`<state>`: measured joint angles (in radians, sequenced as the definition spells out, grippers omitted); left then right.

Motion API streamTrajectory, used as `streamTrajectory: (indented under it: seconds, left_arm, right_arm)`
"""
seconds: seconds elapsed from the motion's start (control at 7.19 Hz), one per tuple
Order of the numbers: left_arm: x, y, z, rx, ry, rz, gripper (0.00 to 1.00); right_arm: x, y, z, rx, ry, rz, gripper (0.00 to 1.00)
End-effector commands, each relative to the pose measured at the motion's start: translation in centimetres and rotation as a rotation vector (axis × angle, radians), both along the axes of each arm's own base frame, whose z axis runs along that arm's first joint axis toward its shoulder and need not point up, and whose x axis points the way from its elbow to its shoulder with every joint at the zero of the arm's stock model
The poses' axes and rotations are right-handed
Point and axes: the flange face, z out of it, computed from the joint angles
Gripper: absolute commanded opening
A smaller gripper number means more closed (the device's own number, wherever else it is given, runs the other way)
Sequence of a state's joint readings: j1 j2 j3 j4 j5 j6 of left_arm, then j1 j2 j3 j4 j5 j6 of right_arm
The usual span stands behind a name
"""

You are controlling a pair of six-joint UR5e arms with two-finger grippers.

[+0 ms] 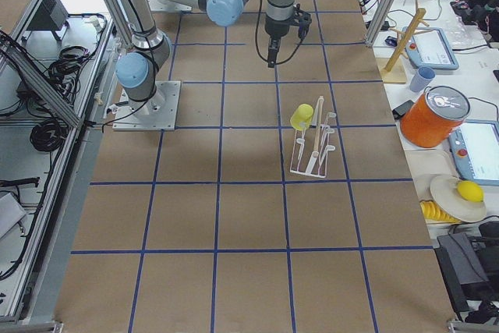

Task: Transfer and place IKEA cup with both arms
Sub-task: 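Lower the right gripper around the yellow cup below the wooden dowel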

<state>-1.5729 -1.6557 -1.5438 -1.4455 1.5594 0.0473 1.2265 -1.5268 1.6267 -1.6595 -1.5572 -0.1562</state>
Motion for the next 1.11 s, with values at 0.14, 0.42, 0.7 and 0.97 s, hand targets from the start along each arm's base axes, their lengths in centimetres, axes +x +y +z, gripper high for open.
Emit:
streamTrajectory:
  seconds: [0.14, 0.42, 0.7, 0.97]
  left_arm:
    - [-2.5, 1.6, 1.6, -0.029, -0.012, -0.049, 1.0]
    - [-2.5, 1.8, 2.3, -0.04, -0.01, -0.046, 1.0]
    - [-2.5, 1.0, 0.3, -0.005, 0.001, -0.041, 1.0]
    - [-2.5, 1.2, 0.2, -0.003, 0.004, -0.043, 1.0]
  right_arm:
    - [-4.0, -5.5, -5.9, -0.055, 0.023, 0.015, 1.0]
    - [-6.1, -7.9, -8.3, -0.099, 0.052, 0.033, 1.0]
    - [-8.1, -9.6, -10.7, -0.082, 0.036, 0.018, 1.0]
    - [-8.3, -10.2, -12.3, -0.069, 0.03, 0.018, 1.0]
